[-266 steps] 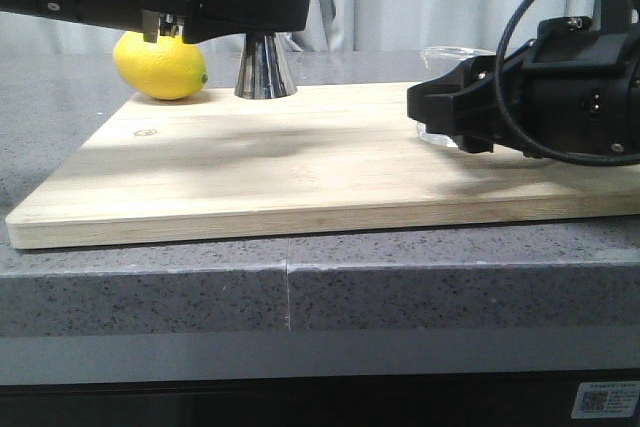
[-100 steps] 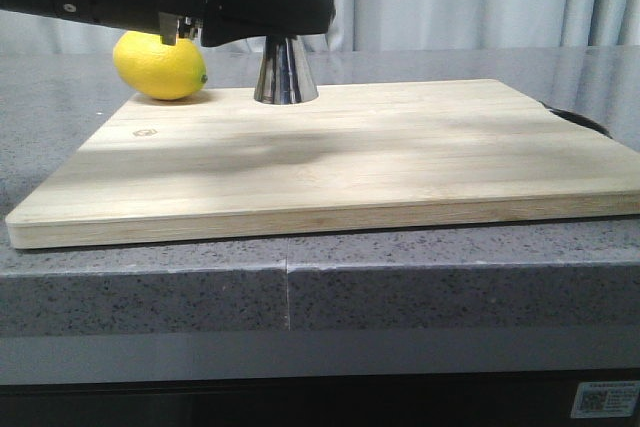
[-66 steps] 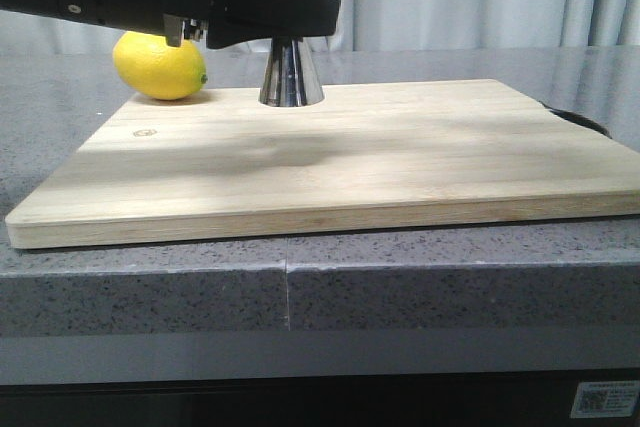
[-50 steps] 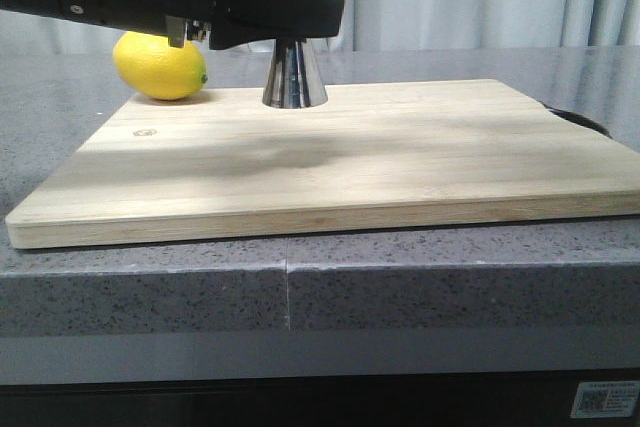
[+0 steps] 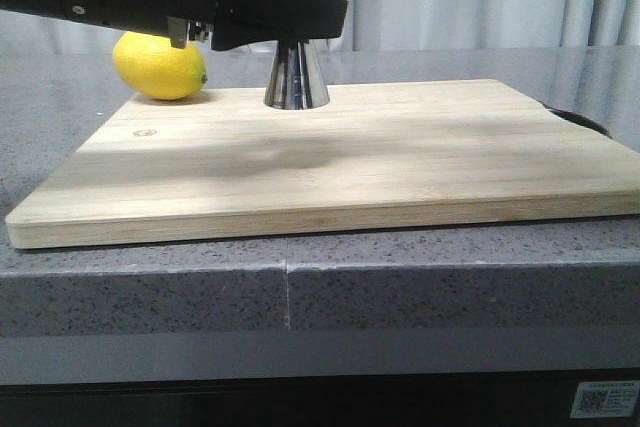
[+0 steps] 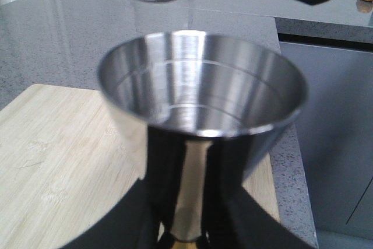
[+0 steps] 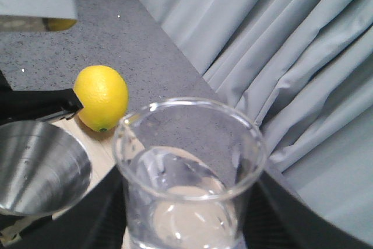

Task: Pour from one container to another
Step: 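Tilt the beaker with the right gripper toward the jigger mouth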

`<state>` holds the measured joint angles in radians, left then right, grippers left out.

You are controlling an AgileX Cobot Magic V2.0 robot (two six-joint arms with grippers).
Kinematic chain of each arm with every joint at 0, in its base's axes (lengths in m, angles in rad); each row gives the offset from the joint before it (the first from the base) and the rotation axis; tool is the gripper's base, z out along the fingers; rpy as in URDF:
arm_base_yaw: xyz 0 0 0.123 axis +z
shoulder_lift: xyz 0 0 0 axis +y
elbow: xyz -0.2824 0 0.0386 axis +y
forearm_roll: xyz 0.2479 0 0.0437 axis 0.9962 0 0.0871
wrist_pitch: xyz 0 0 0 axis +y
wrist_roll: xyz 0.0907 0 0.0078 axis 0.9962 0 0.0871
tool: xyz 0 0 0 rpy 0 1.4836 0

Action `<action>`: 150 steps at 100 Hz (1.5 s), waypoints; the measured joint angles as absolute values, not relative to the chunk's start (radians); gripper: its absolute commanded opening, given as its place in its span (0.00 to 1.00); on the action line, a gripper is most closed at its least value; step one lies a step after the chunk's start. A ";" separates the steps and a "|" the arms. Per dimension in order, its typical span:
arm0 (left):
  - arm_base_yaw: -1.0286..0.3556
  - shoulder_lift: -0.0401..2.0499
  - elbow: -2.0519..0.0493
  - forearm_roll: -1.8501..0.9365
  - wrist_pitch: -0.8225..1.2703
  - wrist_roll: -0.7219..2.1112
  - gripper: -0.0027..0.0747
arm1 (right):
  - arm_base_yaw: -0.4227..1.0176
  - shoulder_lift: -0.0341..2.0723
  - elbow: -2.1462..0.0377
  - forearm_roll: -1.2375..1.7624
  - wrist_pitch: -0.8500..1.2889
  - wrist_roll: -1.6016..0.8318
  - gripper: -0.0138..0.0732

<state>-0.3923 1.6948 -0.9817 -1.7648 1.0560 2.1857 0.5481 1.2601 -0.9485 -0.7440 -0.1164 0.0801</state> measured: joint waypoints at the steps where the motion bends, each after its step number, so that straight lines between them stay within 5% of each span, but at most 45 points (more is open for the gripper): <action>1: -0.392 1.695 -0.982 -1.765 1.056 2.186 0.06 | 0.548 1.260 -0.949 -0.746 -0.114 0.080 0.40; 150: -0.405 1.695 -0.982 -1.753 1.056 2.186 0.06 | 0.553 1.260 -0.950 -0.909 -0.115 0.080 0.40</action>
<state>-0.4049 1.6948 -0.9817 -1.7534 1.0560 2.1857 0.5525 1.2601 -0.9502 -0.9095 -0.1145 0.0801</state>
